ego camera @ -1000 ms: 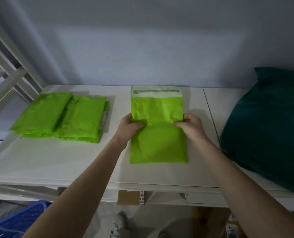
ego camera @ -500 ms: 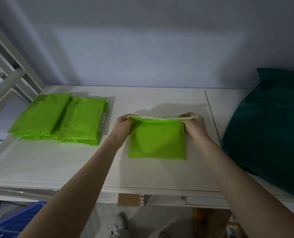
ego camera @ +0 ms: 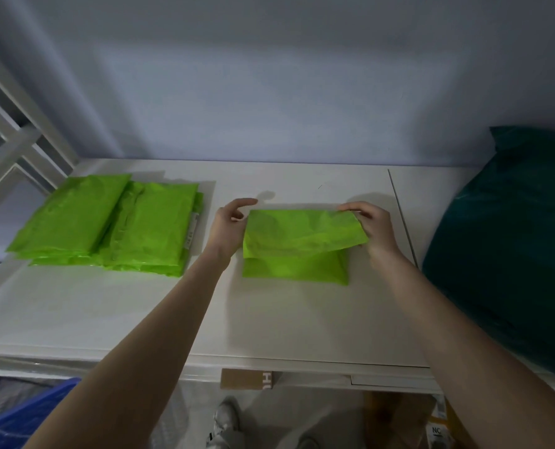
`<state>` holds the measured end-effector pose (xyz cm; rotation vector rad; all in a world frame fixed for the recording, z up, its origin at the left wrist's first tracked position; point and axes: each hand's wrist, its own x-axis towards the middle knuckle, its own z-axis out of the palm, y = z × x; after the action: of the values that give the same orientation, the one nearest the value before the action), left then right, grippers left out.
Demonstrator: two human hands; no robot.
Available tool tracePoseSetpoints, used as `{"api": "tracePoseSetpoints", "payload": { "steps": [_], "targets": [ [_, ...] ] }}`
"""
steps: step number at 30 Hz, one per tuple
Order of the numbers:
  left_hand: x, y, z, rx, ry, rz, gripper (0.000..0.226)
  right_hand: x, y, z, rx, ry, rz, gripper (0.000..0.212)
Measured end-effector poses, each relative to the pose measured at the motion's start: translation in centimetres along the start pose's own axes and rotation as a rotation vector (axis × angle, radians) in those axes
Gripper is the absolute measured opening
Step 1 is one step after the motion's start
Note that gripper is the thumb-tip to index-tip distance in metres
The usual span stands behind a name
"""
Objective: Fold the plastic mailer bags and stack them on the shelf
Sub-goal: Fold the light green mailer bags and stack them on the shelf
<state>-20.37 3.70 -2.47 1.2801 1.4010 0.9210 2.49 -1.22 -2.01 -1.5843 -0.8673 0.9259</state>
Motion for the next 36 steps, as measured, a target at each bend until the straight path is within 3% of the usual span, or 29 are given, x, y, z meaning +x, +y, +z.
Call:
{"api": "tracePoseSetpoints", "payload": {
  "steps": [3,9,16,23,29,33,36],
  "targets": [
    [-0.1,0.3,-0.1,-0.025,-0.016,-0.077,0.024,0.1,-0.3,0.1,0.01,0.021,0.056,0.03],
    [-0.8,1.5,-0.2,-0.149,-0.02,-0.233,0.028,0.0,-1.0,0.1,0.047,-0.025,0.228,0.02],
    [-1.2,0.7,-0.3,-0.007,-0.097,-0.127,0.013,-0.2,0.1,0.4,-0.125,-0.019,0.107,0.003],
    [-2.1,0.2,0.0,0.013,-0.131,-0.052,0.035,-1.4,0.4,0.1,-0.277,-0.107,0.144,0.055],
    [-2.2,-0.7,0.4,0.154,-0.003,0.032,0.034,-2.5,0.7,0.1,-0.422,-0.117,0.119,0.057],
    [-2.6,-0.8,0.5,0.415,0.116,0.08,0.038,-3.4,0.6,0.3,-0.464,-0.074,0.059,0.056],
    [-3.3,-0.5,0.6,0.407,0.121,0.059,0.03,-4.1,0.4,0.3,-0.498,-0.058,0.036,0.056]
  ]
}}
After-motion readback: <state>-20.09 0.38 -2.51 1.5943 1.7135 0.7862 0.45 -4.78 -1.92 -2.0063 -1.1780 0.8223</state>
